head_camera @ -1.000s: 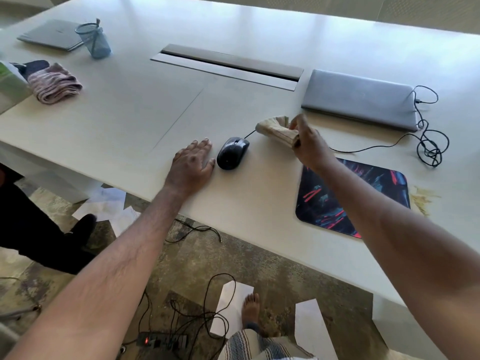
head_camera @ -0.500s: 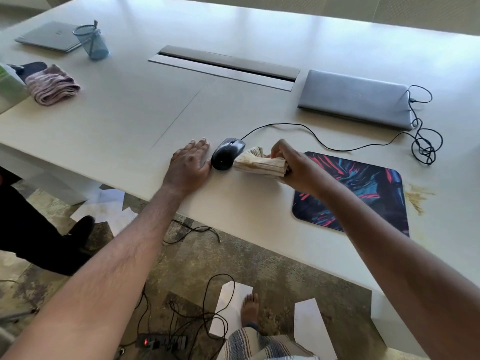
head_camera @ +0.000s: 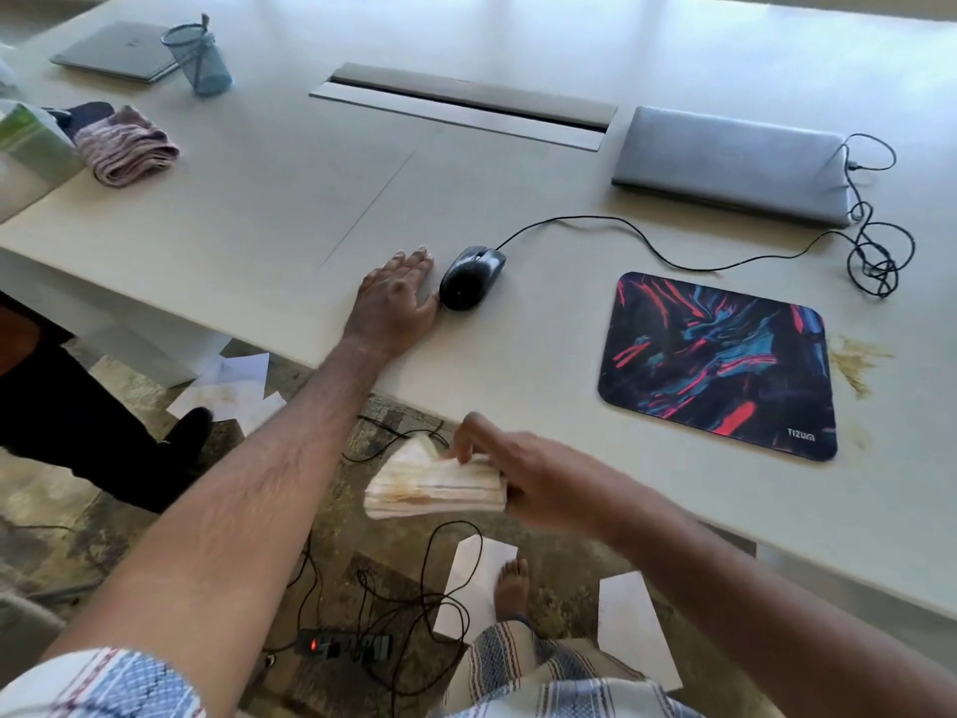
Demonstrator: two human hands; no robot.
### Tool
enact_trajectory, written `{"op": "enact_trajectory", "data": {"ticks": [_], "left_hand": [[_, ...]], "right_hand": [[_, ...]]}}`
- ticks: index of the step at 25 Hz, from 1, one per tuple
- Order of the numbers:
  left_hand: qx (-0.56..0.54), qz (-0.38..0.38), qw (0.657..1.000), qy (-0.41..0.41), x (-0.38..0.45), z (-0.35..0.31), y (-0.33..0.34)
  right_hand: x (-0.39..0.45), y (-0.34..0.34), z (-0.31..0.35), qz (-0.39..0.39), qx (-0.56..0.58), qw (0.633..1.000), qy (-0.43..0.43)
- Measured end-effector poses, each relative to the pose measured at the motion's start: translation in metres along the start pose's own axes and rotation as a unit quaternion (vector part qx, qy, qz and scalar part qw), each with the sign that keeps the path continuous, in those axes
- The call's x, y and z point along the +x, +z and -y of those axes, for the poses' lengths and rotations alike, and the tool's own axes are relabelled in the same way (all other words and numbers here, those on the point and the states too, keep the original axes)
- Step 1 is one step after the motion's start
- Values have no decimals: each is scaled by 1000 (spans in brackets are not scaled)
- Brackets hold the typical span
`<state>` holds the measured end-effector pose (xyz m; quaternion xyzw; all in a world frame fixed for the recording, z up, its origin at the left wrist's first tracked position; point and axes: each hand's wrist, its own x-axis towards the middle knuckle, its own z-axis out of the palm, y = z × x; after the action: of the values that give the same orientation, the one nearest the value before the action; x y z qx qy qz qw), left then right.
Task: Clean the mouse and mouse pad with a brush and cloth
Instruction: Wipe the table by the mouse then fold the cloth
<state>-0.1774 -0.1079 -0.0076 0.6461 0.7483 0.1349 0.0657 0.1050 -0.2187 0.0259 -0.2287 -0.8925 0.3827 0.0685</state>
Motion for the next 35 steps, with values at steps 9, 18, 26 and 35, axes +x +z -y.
{"op": "enact_trajectory", "data": {"ticks": [9, 18, 26, 35], "left_hand": [[-52, -77, 995, 45, -1, 3, 3], [-57, -163, 970, 169, -5, -101, 19], [-64, -9, 977, 202, -13, -188, 64], [-9, 9, 961, 275, -24, -240, 78]], "right_hand": [[-24, -35, -21, -154, 156, 975, 12], [-111, -118, -88, -410, 226, 877, 111], [-221, -186, -160, -577, 72, 787, 207], [-274, -204, -215, -550, -17, 785, 283]]}}
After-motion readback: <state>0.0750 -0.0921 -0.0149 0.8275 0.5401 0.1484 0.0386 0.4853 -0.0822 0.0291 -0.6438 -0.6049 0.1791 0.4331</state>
